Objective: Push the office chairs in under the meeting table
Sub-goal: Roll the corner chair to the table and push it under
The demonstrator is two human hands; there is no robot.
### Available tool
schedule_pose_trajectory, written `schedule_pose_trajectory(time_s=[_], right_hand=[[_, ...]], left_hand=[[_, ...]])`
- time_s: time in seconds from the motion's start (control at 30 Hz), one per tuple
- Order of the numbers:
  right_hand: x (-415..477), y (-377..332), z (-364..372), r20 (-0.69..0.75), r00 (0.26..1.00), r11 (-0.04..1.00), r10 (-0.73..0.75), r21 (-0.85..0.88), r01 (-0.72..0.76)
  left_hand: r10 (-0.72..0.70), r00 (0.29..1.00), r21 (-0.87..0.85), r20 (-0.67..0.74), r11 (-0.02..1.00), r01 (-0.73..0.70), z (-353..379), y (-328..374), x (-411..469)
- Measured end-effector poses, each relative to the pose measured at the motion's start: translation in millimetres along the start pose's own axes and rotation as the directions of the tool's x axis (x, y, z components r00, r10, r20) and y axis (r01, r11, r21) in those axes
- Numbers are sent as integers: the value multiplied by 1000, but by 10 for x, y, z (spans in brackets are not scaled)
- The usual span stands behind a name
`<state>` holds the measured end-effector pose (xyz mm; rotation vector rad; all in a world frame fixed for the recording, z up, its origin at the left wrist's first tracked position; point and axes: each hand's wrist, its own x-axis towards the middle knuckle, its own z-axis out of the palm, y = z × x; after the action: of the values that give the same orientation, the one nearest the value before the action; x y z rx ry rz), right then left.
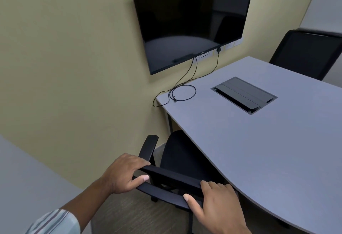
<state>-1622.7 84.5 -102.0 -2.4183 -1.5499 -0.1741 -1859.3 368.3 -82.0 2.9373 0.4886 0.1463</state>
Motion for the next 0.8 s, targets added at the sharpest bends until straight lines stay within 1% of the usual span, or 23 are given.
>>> schedule_pose_trajectory(time_s=[0.1, 0.17, 0.23, 0.3, 0.37, 0.47, 0.57, 0.67, 0.8], right_hand=[[46, -185, 86, -22, 998, 999, 51, 1, -51], [27, -157, 98, -23, 997, 997, 72, 14, -72], [3, -156, 106, -15, 995, 995, 98, 1, -98], [386, -627, 313, -87, 983, 985, 161, -45, -165], [428, -649, 248, -32, 976, 976, 215, -13, -215], [523, -716, 334, -57, 967, 966, 249, -61, -253], [654, -894, 374, -68, 959, 958, 274, -70, -278], [774, -945, 388, -119, 947, 949, 299, -71, -309], [967, -1044, 390, -104, 933, 931, 345, -89, -354]], left_hand=[[38, 999, -30, 19, 999, -38, -63, -228, 100], [97, 995, -25, 3, 995, -97, 20, -221, 139], [110, 994, -44, -4, 993, -110, -10, -234, 249], [161, 987, -67, 9, 985, -160, -147, -867, 455], [196, 980, -45, 26, 980, -194, -200, -940, 660], [249, 968, -24, 14, 968, -248, -182, -1094, 744], [273, 961, -27, 41, 962, -272, -246, -1300, 961], [318, 947, -23, 48, 948, -318, -248, -1446, 1118], [355, 934, -17, 50, 935, -355, -286, -1633, 1394]])
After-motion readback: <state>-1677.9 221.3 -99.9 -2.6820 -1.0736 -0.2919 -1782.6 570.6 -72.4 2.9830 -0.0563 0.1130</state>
